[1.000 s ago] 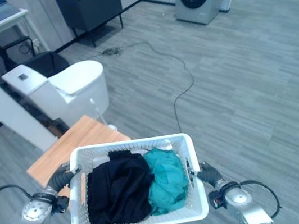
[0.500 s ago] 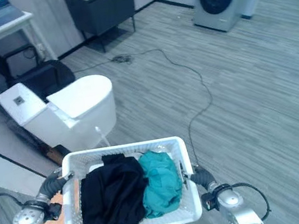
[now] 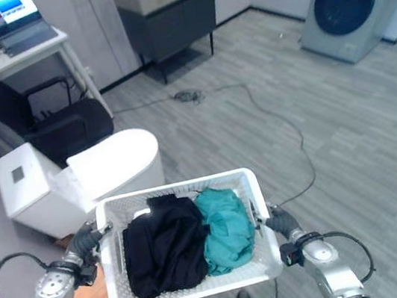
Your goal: Grab the laundry basket,head to the washer,open it,put in the laundry and shut it.
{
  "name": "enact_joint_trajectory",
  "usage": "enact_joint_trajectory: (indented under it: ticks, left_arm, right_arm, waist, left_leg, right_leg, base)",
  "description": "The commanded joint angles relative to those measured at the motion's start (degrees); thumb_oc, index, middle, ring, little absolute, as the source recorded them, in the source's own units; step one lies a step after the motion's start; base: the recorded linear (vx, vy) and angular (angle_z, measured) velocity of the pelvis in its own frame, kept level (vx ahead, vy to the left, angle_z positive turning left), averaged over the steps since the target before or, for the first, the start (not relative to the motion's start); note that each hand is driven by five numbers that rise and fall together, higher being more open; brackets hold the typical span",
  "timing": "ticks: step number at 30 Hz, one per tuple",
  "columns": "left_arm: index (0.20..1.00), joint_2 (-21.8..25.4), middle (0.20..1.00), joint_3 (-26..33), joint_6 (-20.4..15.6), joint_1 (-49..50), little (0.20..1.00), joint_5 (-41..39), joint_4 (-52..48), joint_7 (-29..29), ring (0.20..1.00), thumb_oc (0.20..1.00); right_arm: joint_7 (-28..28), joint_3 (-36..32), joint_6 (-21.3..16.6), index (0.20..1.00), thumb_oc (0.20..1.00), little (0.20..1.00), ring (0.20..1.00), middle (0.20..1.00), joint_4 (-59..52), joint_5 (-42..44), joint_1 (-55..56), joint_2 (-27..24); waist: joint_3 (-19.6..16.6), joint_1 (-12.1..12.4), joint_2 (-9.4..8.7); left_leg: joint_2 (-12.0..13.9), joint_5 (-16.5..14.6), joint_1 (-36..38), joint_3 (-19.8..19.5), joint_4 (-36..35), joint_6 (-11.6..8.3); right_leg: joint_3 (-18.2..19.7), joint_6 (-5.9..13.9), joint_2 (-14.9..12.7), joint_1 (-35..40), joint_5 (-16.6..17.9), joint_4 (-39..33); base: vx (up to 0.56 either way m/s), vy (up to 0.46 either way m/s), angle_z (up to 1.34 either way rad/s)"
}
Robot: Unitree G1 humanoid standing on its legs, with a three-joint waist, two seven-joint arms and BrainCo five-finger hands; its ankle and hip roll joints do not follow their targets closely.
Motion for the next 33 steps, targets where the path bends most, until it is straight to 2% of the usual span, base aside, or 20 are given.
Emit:
enact_joint_trajectory:
  ticks: [1, 2, 3, 5, 8, 10, 12, 15, 17, 20, 21, 24, 25, 26, 27, 28, 29, 30, 31, 33]
  left_arm:
    - [0.200, 4.5, 0.200, 7.2, -4.4, 0.1, 0.200, -8.0, -6.6, 0.2, 0.200, 0.200]
    - [0.200, 4.3, 0.200, 7.0, -4.4, -1.0, 0.200, -8.6, -7.1, 0.4, 0.200, 0.200]
    - [0.200, 4.3, 0.200, 7.0, -4.4, -1.1, 0.200, -8.6, -7.0, 0.4, 0.200, 0.200]
    - [0.200, 4.5, 0.200, 6.5, -4.5, -1.9, 0.200, -8.3, -7.0, 0.6, 0.200, 0.200]
    - [0.200, 4.5, 0.200, 4.9, -4.3, -3.7, 0.200, -7.6, -6.4, 0.6, 0.200, 0.200]
    - [0.200, 4.6, 0.200, 4.1, -4.1, -4.8, 0.200, -7.4, -5.9, 0.7, 0.200, 0.200]
    - [0.200, 5.1, 0.200, 3.7, -4.1, -5.5, 0.200, -7.5, -5.4, 0.9, 0.200, 0.200]
    - [0.200, 5.8, 0.200, 3.6, -3.9, -6.2, 0.200, -7.3, -5.2, 0.9, 0.200, 0.200]
    - [0.200, 6.1, 0.200, 3.6, -3.6, -6.1, 0.200, -6.8, -5.1, 0.6, 0.200, 0.200]
    - [0.200, 6.5, 0.200, 3.4, -3.6, -6.2, 0.200, -6.4, -4.0, 0.6, 0.200, 0.200]
    - [0.200, 6.7, 0.200, 3.5, -3.6, -6.1, 0.200, -6.3, -4.0, 0.5, 0.200, 0.200]
    - [0.200, 8.0, 0.200, 3.5, -3.7, -6.3, 0.200, -6.0, -3.9, 0.4, 0.200, 0.200]
    - [0.200, 8.0, 0.200, 3.5, -3.7, -6.4, 0.200, -6.0, -3.9, 0.4, 0.200, 0.200]
    - [0.200, 9.1, 0.200, 3.5, -3.9, -7.2, 0.200, -5.6, -4.7, 0.2, 0.200, 0.200]
    - [0.200, 9.0, 0.200, 3.5, -3.8, -7.2, 0.200, -5.6, -4.8, 0.2, 0.200, 0.200]
    - [0.200, 10.1, 0.200, 3.2, -4.0, -8.1, 0.200, -5.7, -5.7, 0.2, 0.200, 0.200]
    - [0.200, 10.3, 0.200, 3.1, -3.9, -8.6, 0.200, -5.9, -5.7, 0.1, 0.200, 0.200]
    - [0.200, 10.3, 0.200, 3.1, -4.0, -8.6, 0.200, -5.9, -5.7, 0.1, 0.200, 0.200]
    - [0.200, 11.2, 0.200, 3.1, -3.7, -9.4, 0.200, -5.9, -6.6, -0.2, 0.200, 0.200]
    - [0.200, 11.5, 0.200, 2.5, -3.7, -10.1, 0.200, -5.9, -6.8, -0.4, 0.200, 0.200]
  right_arm:
    - [-1.7, -5.1, -3.0, 0.200, 0.200, 0.200, 0.200, 0.200, -4.4, 3.9, 1.0, -2.7]
    - [-2.6, -5.8, -2.6, 0.200, 0.200, 0.200, 0.200, 0.200, -5.1, 3.9, 0.9, -3.3]
    - [-2.6, -5.9, -2.6, 0.200, 0.200, 0.200, 0.200, 0.200, -5.1, 3.9, 0.9, -3.3]
    - [-2.7, -6.4, -2.3, 0.200, 0.200, 0.200, 0.200, 0.200, -5.7, 4.2, 1.5, -3.3]
    - [-2.4, -7.0, -2.0, 0.200, 0.200, 0.200, 0.200, 0.200, -6.4, 4.6, 2.6, -2.5]
    - [-1.8, -6.7, -2.0, 0.200, 0.200, 0.200, 0.200, 0.200, -6.4, 5.0, 2.6, -1.8]
    - [-1.7, -5.9, -2.5, 0.200, 0.200, 0.200, 0.200, 0.200, -5.9, 4.7, 2.0, -1.5]
    - [-1.7, -5.0, -2.9, 0.200, 0.200, 0.200, 0.200, 0.200, -6.0, 4.5, 0.8, -1.0]
    - [-1.3, -4.7, -2.8, 0.200, 0.200, 0.200, 0.200, 0.200, -6.1, 4.7, 0.1, -0.4]
    - [-0.9, -4.4, -2.8, 0.200, 0.200, 0.200, 0.200, 0.200, -6.1, 5.0, 0.5, 0.9]
    - [-0.7, -4.0, -2.7, 0.200, 0.200, 0.200, 0.200, 0.200, -5.9, 5.1, 0.5, 1.4]
    - [0.1, -3.1, -2.5, 0.200, 0.200, 0.200, 0.200, 0.200, -4.6, 5.0, -0.7, 2.8]
    - [0.1, -3.1, -2.5, 0.200, 0.200, 0.200, 0.200, 0.200, -4.6, 5.0, -0.7, 2.8]
    - [0.7, -3.0, -2.2, 0.200, 0.200, 0.200, 0.200, 0.200, -4.8, 4.3, -1.8, 3.0]
    - [0.7, -3.0, -2.1, 0.200, 0.200, 0.200, 0.200, 0.200, -4.8, 4.3, -1.8, 3.0]
    - [1.4, -2.7, -2.0, 0.200, 0.200, 0.200, 0.200, 0.200, -5.1, 2.8, -2.6, 2.4]
    - [1.4, -2.8, -1.9, 0.200, 0.200, 0.200, 0.200, 0.200, -5.0, 2.4, -3.0, 2.3]
    - [1.4, -2.8, -1.9, 0.200, 0.200, 0.200, 0.200, 0.200, -5.0, 2.4, -3.0, 2.3]
    - [1.7, -3.0, -1.5, 0.200, 0.200, 0.200, 0.200, 0.200, -5.3, 2.6, -2.9, 1.7]
    - [1.6, -3.1, -1.4, 0.200, 0.200, 0.200, 0.200, 0.200, -5.3, 2.9, -2.9, 1.4]
  waist:
    - [-0.1, 2.0, -0.50]
    - [1.7, 3.0, 0.14]
    - [1.6, 3.0, -0.07]
    - [2.2, 3.8, 0.35]
    - [3.2, 5.3, 0.63]
    - [3.0, 6.2, 0.37]
    - [2.5, 7.3, 0.66]
    - [2.3, 8.7, 1.21]
    - [1.1, 8.9, 0.98]
    - [-1.2, 9.4, -1.24]
    - [-1.9, 9.6, -1.84]
    - [-2.6, 9.8, -2.92]
    - [-2.8, 9.9, -2.78]
    - [-2.6, 9.3, -1.77]
    - [-2.6, 9.4, -1.78]
    - [-2.2, 8.2, 0.05]
    - [-1.8, 7.9, 0.77]
    - [-1.8, 7.9, 0.73]
    - [-1.1, 7.1, 2.13]
    - [-0.8, 6.8, 2.23]
  left_leg:
    - [6.3, -15.5, -6.2, -0.7, 3.4, -1.59]
    - [3.2, -18.0, -13.9, 1.4, 8.8, -2.51]
    - [2.9, -17.8, -14.3, 1.4, 8.7, -2.39]
    - [-0.7, -18.9, -18.9, 1.7, 6.2, -2.86]
    - [-6.1, -19.3, -22.8, 0.2, -2.0, -3.00]
    - [-8.9, -17.8, -23.4, -0.6, -14.3, -3.25]
    - [-9.1, -16.1, -23.6, -0.4, -24.6, -3.61]
    - [-8.7, -14.0, -23.6, -0.7, -32.5, -4.17]
    - [-7.9, -14.5, -21.1, 0.2, -35.5, -3.11]
    - [-9.4, -17.0, -18.0, 0.6, -35.3, -1.26]
    - [-9.9, -17.8, -16.4, 0.5, -36.2, -0.55]
    - [-10.7, -20.5, -12.3, 2.7, -37.4, 1.77]
    - [-10.5, -20.3, -12.5, 2.7, -37.6, 1.73]
    - [-10.0, -21.8, -9.8, 3.4, -38.3, 3.01]
    - [-10.0, -21.7, -9.9, 3.5, -38.4, 3.05]
    - [-8.8, -22.9, -6.1, 4.0, -40.0, 4.30]
    - [-8.8, -23.4, -4.5, 4.0, -40.7, 4.87]
    - [-8.9, -23.4, -4.5, 4.0, -40.7, 4.87]
    - [-8.2, -24.1, -1.9, 4.0, -42.0, 5.18]
    - [-8.1, -24.5, -1.0, 4.1, -42.3, 5.06]
  right_leg:
    - [1.9, 9.27, -3.4, 4.3, 3.8, -8.9]
    - [2.5, 8.54, -2.0, 7.7, 2.1, -9.8]
    - [2.4, 8.57, -2.2, 7.4, 2.3, -9.8]
    - [3.4, 8.53, -1.5, 8.8, 1.5, -9.6]
    - [4.4, 8.49, -0.6, 11.0, 0.4, -9.2]
    - [4.3, 8.91, -0.3, 12.0, -0.7, -8.8]
    - [4.5, 9.07, 0.9, 13.5, -2.1, -8.7]
    - [5.6, 8.86, 2.3, 16.1, -4.3, -8.4]
    - [5.9, 8.65, 3.2, 17.8, -6.7, -7.5]
    - [5.8, 9.68, 2.3, 18.8, -7.6, -3.9]
    - [6.0, 10.64, 2.0, 18.7, -6.7, -2.0]
    - [5.5, 16.07, -0.3, 15.5, 1.5, 10.9]
    - [5.6, 16.03, -0.1, 15.2, 1.7, 10.8]
    - [3.7, 19.74, -1.8, 11.6, 7.5, 20.4]
    - [3.9, 19.80, -1.8, 11.4, 7.4, 20.8]
    - [1.5, 21.52, -3.7, 7.3, 9.8, 28.0]
    - [0.8, 21.07, -5.1, 5.4, 9.0, 30.0]
    - [0.9, 21.08, -5.1, 5.4, 8.9, 30.0]
    - [-0.6, 19.37, -7.3, 0.8, 7.1, 30.0]
    - [-1.4, 18.74, -7.7, -0.7, 6.1, 28.3]
  base:
    - [0.31, -0.442, -0.11]
    - [0.17, -0.155, -0.23]
    - [0.25, -0.172, -0.18]
    - [0.17, -0.026, 0.02]
    - [0.25, -0.011, -0.32]
    - [0.32, -0.009, -0.06]
    - [0.34, -0.008, -0.11]
    - [0.34, 0.002, -0.26]
    - [0.37, 0.007, -0.52]
    - [0.41, 0.044, -0.17]
    - [0.37, 0.099, -0.02]
    - [0.29, 0.113, -0.23]
    - [0.24, 0.132, -0.28]
    - [0.16, 0.095, -0.24]
    - [0.33, 0.175, -0.26]
    - [0.22, 0.125, -0.33]
    - [0.23, 0.121, -0.40]
    - [0.21, 0.104, -0.51]
    - [0.21, 0.067, -0.46]
    - [0.18, 0.029, -0.31]
